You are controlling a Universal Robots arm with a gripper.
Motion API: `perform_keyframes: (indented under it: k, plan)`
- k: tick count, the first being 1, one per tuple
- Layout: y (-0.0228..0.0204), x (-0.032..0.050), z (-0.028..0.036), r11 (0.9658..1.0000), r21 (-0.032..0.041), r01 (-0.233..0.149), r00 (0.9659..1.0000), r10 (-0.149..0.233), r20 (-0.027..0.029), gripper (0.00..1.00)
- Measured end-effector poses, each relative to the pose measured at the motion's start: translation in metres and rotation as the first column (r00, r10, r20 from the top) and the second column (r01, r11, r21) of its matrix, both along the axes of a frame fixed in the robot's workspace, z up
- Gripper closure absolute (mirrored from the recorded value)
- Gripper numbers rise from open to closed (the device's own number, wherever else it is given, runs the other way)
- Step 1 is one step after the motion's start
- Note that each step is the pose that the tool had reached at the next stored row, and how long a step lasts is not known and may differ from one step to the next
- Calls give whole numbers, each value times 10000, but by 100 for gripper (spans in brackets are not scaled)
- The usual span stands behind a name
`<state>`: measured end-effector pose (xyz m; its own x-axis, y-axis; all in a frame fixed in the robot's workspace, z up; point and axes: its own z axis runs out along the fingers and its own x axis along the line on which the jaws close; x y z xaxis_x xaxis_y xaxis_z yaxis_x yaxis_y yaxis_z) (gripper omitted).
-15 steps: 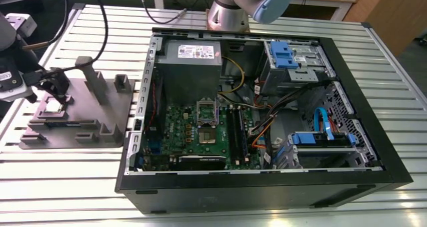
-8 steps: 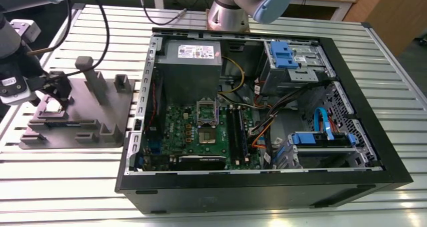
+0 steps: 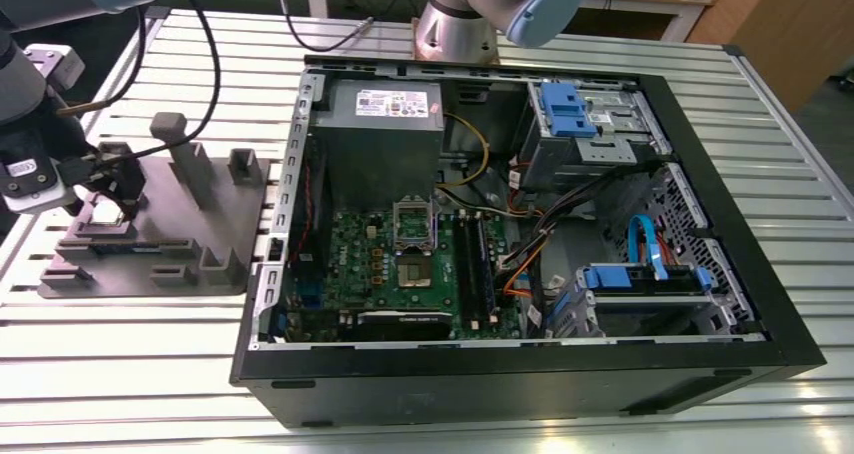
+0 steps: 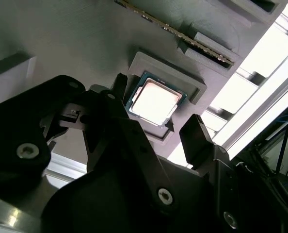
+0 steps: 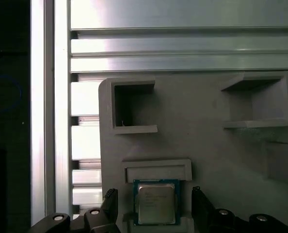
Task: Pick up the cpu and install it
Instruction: 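Pick up the cpu and move it towards the insertion slot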
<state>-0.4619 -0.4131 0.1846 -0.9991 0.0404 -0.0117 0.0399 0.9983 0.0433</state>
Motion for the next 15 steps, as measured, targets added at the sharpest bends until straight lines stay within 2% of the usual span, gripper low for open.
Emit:
perform_keyframes:
  k: [7,15]
  plan:
    - [1,2,-29,10000,-61,0,10000,0,0,29]
    - [6,27,-54,10000,-63,1,10000,-1,0,29]
